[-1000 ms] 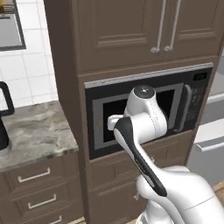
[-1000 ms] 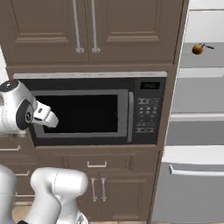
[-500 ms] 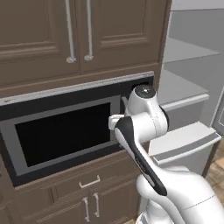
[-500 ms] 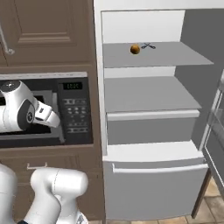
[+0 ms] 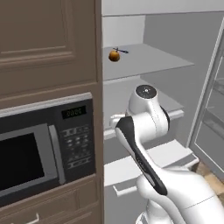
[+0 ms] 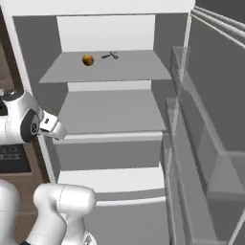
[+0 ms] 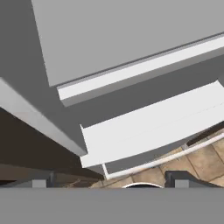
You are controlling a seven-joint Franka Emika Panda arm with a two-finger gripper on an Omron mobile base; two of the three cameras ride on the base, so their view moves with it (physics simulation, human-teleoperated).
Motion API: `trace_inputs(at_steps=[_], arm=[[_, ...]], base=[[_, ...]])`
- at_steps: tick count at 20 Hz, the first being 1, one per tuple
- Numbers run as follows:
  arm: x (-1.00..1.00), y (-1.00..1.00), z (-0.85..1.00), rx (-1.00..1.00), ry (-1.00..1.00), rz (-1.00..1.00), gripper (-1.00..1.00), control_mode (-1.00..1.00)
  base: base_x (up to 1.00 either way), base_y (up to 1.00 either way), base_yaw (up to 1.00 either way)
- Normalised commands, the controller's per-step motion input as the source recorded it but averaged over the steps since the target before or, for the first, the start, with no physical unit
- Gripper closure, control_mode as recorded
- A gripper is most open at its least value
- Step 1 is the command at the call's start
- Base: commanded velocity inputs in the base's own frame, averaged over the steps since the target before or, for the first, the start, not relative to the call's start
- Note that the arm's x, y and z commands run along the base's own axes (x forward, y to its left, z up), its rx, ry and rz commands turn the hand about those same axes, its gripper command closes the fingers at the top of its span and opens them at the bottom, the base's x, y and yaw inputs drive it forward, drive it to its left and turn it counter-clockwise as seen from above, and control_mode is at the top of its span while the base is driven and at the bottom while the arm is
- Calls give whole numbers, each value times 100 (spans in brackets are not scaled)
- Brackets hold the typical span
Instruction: Pick the kiwi and mango from the fridge and place them on the plate next to the blender to make a fruit smoothie.
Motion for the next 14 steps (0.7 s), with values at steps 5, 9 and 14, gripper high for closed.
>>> trace_inputs(at_steps=[5,9,14], arm=[[0,0,0,0,0,0,-100,100],[0,0,0,0,0,0,-100,100],[0,0,0,0,0,0,-100,100]], base=[[30,-97,21],[24,-40,10],[28,23,2]])
